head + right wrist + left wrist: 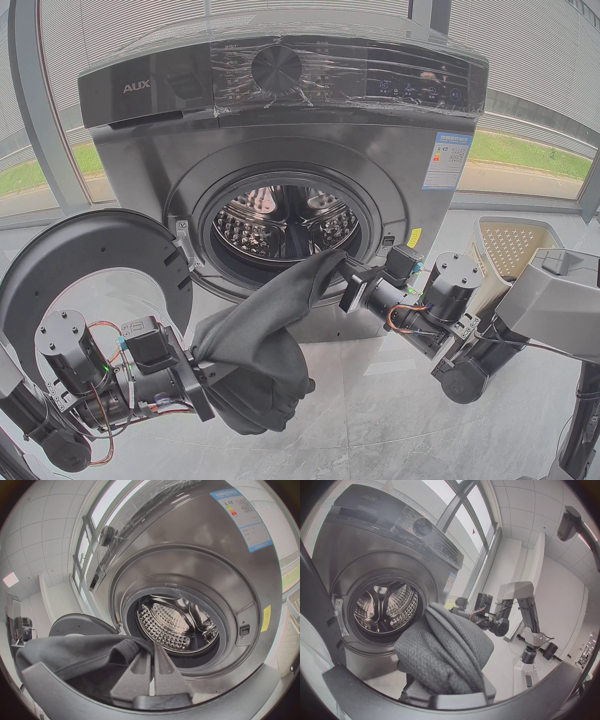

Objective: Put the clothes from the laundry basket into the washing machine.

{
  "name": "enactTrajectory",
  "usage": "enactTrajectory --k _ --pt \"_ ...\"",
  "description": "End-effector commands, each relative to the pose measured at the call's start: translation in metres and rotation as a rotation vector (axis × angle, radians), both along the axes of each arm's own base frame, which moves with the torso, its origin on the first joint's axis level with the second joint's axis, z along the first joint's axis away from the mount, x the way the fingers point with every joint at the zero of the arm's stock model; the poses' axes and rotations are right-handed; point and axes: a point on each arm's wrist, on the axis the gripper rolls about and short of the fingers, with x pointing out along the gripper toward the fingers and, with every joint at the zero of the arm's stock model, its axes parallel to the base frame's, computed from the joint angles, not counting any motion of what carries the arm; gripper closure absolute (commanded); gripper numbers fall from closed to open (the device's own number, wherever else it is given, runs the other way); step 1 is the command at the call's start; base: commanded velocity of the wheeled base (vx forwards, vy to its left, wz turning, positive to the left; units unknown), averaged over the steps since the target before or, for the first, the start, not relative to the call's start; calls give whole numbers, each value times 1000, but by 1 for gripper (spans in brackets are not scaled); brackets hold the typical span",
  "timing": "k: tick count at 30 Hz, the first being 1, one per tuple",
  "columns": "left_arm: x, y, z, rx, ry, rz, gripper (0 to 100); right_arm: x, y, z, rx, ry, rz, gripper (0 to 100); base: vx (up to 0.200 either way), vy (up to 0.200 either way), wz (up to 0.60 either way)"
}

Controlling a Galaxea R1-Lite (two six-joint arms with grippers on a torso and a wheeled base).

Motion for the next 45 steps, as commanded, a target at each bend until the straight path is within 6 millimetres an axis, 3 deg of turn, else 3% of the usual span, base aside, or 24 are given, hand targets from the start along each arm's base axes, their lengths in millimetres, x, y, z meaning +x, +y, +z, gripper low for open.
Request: enactTrajectory --k 1,2,3,10,11,12,15,17,20,25,31,45 --pt "7 5 5 -16 -20 34 100 -1 1 -11 -24 28 7 100 0 0 0" --pt "8 6 6 -19 -20 40 100 -2 1 -12 -30 36 8 100 0 0 0" --pt "9 5 7 -25 -22 41 100 -3 0 -13 -32 41 8 0 0 0 0" --pt "13 7 10 -38 -33 63 100 -17 -21 -24 -160 45 -27 0 0 0 0" --pt "14 9 11 -39 -34 98 100 -25 -39 -28 -234 51 -61 0 0 0 0" --pt "14 9 11 -40 -34 99 100 -26 -40 -27 -237 50 -63 0 0 0 0" --pt "12 11 8 -24 -32 172 100 -57 -67 -36 -311 124 -68 0 0 0 0" --pt "11 12 8 -25 -33 196 100 -66 -75 -35 -318 137 -74 0 0 0 0" --pt "9 12 11 -33 -40 239 100 -59 -89 -33 -314 138 -128 0 0 0 0" --pt "8 11 6 11 -47 414 100 -61 -96 -22 -289 113 -151 0 0 0 0" --pt "10 9 6 7 -49 422 100 -58 -111 -16 -276 103 -196 0 0 0 0" --pt "5 6 -2 34 -18 405 100 -59 -109 -12 -268 88 -180 0 29 0 0"
